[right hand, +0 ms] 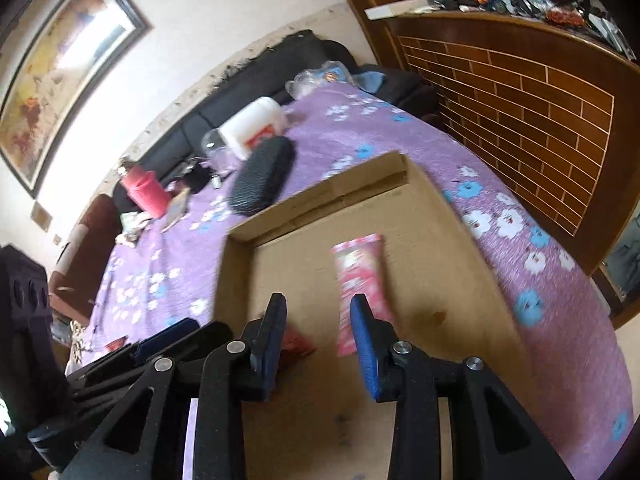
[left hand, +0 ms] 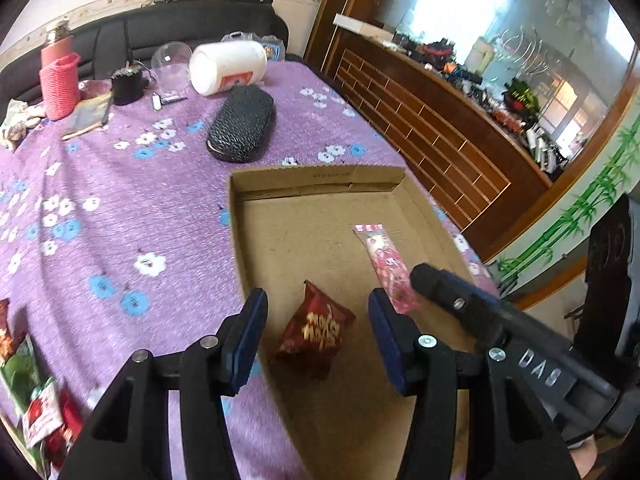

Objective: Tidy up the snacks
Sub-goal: 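Grasp the yellow wrapped cake bar with the left tool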

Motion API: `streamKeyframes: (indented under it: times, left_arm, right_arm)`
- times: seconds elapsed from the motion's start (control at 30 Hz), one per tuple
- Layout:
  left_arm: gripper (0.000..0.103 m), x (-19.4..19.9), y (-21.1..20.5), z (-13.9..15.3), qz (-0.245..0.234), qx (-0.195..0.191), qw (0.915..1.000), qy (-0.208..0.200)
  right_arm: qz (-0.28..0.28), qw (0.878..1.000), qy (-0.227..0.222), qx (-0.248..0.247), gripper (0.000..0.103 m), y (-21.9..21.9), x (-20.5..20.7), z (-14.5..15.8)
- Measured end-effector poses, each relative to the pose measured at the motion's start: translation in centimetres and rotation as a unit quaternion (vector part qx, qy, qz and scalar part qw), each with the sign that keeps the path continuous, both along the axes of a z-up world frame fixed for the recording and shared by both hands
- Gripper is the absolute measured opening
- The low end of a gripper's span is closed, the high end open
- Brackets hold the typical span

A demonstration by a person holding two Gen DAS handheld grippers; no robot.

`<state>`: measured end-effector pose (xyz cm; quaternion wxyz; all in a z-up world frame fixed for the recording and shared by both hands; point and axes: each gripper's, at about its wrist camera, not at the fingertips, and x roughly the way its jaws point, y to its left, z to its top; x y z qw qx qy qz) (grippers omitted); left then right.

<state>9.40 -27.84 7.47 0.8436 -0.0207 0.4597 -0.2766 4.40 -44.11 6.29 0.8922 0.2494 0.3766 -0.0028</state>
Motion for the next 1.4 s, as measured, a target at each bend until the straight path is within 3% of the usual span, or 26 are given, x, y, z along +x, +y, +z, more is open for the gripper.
streamKeyframes:
  times: [0.27, 0.4, 0.57, 0.67, 0.77, 0.9, 0.97, 1.07, 1.27, 1.4]
  left_arm:
    - [0.052, -3.7, 5.5, 2.0, 0.016, -0.015, 0.9996, -0.019]
    - [0.052, -5.8, 10.1, 2.8, 0.031, -0.014, 0.999, -0.029]
    - [0.053, -8.6, 18.2, 3.3, 0.087, -0.009, 0.9951, -0.047]
    - [0.053, -9.4, 23.5, 2.4, 0.15, 0.0, 0.988, -0.036]
    - [0.053, -9.3, 28.9, 0.6, 0.214, -0.008, 0.9767, 0.004]
    - [0.053, -8.4, 33.8, -2.3, 0.283, -0.027, 0.9569, 0.061]
    - [0.053, -8.1, 34.3, -3.4, 0.295, -0.035, 0.9516, 0.078]
    - [0.053, -7.6, 33.2, -4.2, 0.292, -0.032, 0.9518, 0.089]
    - [0.053, -6.8, 30.7, -5.6, 0.299, 0.03, 0.951, 0.074]
    - [0.053, -6.6, 30.0, -5.7, 0.292, 0.075, 0.953, 0.029]
  right_arm:
    - [0.038, 0.999, -0.016, 0.014, 0.036, 5.2, -2.5, 0.8]
    - [0.068, 0.998, -0.017, 0.007, 0.036, 8.3, -3.4, 0.9]
    - [0.112, 0.994, -0.019, -0.007, 0.036, 12.6, -4.0, 0.4]
    - [0.132, 0.991, -0.02, -0.011, 0.04, 14.9, -4.0, -0.5]
    - [0.16, 0.987, -0.016, -0.009, 0.04, 17.3, -3.7, -1.9]
    - [0.192, 0.981, -0.028, -0.01, 0.04, 19.2, -3.8, -2.9]
    - [0.199, 0.979, -0.04, -0.018, 0.04, 19.6, -3.9, -2.9]
    - [0.207, 0.976, -0.058, -0.02, 0.041, 19.7, -4.2, -2.9]
    - [0.217, 0.975, -0.043, 0.002, 0.042, 19.4, -3.6, -3.9]
    - [0.226, 0.973, -0.037, -0.009, 0.043, 20.0, -3.5, -4.1]
